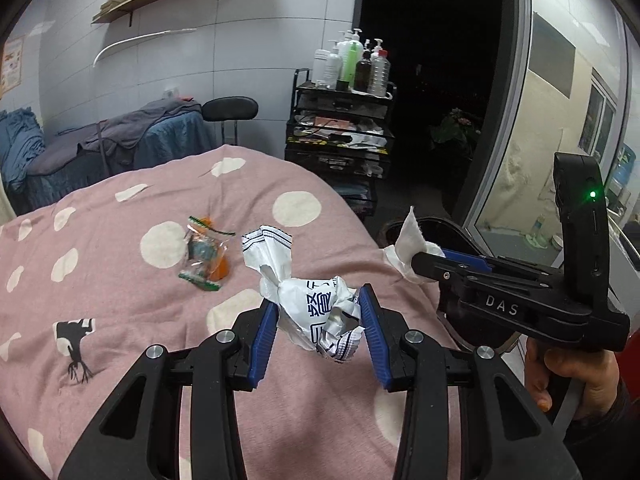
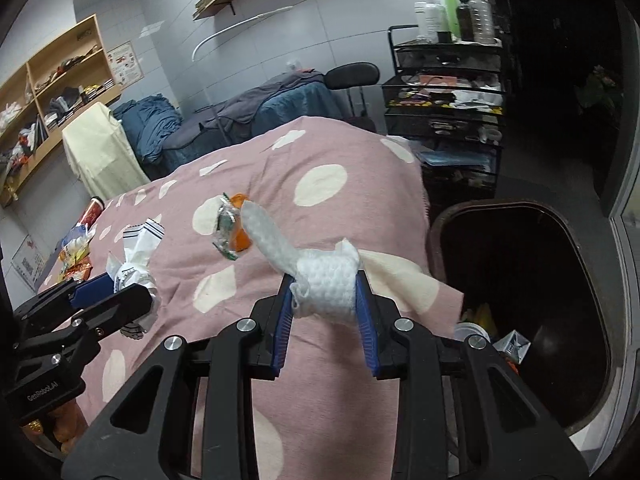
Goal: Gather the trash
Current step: 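Carry the tissue over the black bin and open the right tool, then lower the white printed wrapper into the black bin and open the left tool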
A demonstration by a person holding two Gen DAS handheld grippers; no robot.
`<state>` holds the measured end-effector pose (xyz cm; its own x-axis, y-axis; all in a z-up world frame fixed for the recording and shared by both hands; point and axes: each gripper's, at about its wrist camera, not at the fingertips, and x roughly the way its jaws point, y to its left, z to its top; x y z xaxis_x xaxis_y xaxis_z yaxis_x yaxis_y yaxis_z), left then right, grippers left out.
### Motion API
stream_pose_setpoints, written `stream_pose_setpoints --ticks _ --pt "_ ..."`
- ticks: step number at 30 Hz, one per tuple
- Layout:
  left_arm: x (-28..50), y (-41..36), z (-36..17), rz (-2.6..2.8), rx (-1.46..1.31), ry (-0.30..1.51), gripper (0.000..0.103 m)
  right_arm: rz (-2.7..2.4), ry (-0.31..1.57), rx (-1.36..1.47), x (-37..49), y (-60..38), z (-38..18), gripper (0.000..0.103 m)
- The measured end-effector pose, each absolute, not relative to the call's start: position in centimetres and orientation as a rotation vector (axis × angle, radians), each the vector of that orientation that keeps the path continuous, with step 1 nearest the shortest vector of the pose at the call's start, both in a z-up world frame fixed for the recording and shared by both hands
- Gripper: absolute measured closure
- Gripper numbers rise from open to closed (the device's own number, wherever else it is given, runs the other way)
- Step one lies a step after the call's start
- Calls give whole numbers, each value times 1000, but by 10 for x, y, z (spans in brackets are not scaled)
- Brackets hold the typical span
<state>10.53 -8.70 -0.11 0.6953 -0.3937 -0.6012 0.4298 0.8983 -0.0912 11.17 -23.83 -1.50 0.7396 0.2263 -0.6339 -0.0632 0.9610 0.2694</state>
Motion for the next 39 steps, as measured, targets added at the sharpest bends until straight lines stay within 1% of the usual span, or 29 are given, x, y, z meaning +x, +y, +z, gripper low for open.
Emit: stream_pose_setpoints --ticks 10,21,22,24,26,28,29,30,31,34,39 --pt "115 -130 0 -544 97 661 62 -14 746 299 101 -305 -39 72" --pt "121 -152 -6 -576 110 687 62 -159 835 388 113 -359 -87 70" --pt "121 -153 -7 -577 110 691 62 -161 838 390 113 -360 -90 67" --pt "123 -155 -8 -579 107 698 62 -176 849 400 115 -364 -98 66" --pt "123 -156 -10 -581 107 703 62 -180 859 408 117 -366 -103 60" --pt "123 -158 -11 -581 113 706 62 -198 860 422 115 -368 -107 42" --pt "123 -159 -12 -583 115 706 62 -204 854 428 113 -369 -107 39" --pt "123 -161 -12 -584 118 707 62 -209 850 431 112 -368 -107 31" --pt "123 -162 -12 -587 121 709 62 -217 842 435 110 -369 -106 26" --pt "125 -168 -13 -599 129 717 62 -226 830 442 104 -370 -104 23" --pt "125 -184 -13 -625 153 717 62 -252 796 451 93 -377 -96 20"
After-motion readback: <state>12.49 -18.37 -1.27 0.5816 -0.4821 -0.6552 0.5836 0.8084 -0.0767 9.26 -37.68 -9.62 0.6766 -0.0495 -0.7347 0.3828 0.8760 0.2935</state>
